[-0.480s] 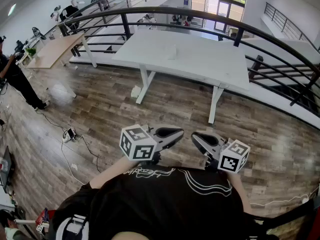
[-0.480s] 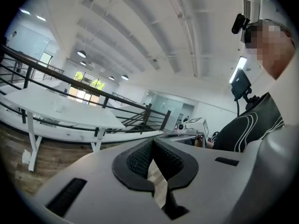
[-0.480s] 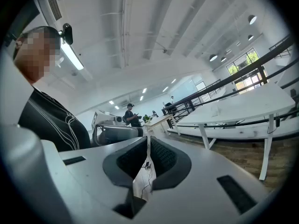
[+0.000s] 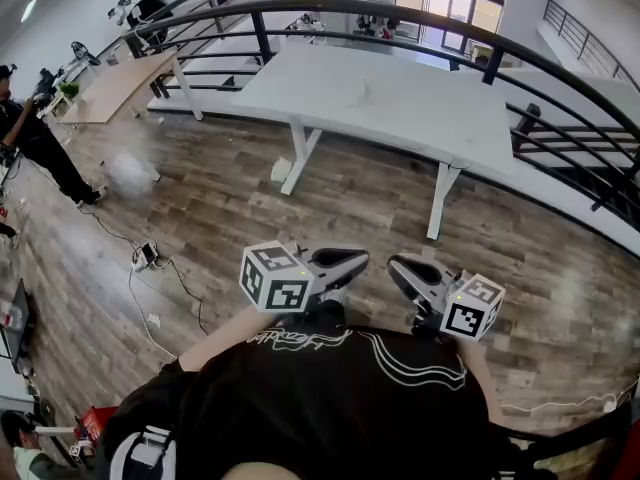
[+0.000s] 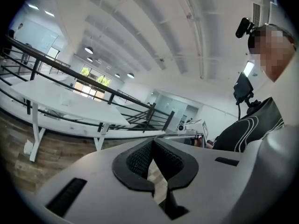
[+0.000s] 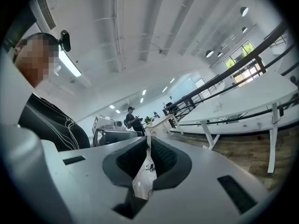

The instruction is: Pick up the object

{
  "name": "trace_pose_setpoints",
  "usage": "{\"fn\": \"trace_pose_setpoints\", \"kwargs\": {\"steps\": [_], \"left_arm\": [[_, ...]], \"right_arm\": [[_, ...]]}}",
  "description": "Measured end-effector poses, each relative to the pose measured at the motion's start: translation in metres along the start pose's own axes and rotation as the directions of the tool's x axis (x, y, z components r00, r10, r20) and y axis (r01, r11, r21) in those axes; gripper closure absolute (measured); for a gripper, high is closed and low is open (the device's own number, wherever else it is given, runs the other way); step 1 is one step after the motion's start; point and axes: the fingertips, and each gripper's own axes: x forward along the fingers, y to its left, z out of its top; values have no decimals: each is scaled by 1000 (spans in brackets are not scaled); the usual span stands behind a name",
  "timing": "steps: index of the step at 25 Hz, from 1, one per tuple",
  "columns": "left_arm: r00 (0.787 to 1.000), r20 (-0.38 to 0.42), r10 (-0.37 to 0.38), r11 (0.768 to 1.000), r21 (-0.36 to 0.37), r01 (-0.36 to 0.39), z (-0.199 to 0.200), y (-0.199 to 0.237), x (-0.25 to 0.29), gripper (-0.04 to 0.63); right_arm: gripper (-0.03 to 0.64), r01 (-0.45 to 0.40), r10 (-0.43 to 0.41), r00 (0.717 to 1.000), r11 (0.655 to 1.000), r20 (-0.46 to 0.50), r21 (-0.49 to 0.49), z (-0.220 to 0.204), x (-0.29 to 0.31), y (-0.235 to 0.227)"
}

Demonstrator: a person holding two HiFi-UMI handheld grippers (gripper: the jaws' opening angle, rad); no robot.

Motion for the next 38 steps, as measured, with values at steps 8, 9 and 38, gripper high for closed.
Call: {"fn": "trace_pose_setpoints", "kwargs": {"steps": [8, 9, 38], "left_arm": [[1000, 24, -17, 999, -47, 18, 8, 47, 10, 588], [1000, 24, -19, 998, -54, 21, 10, 56, 12, 588], [997, -25, -75, 990, -119, 71, 190, 440, 29, 588]], "right_arm": [[586, 8, -7, 1000, 1000, -25, 13, 2, 28, -35], [586, 8, -8, 1000, 1000, -29, 15, 3, 34, -43], [586, 111, -103, 992, 986, -71, 123, 143, 321, -300]]}}
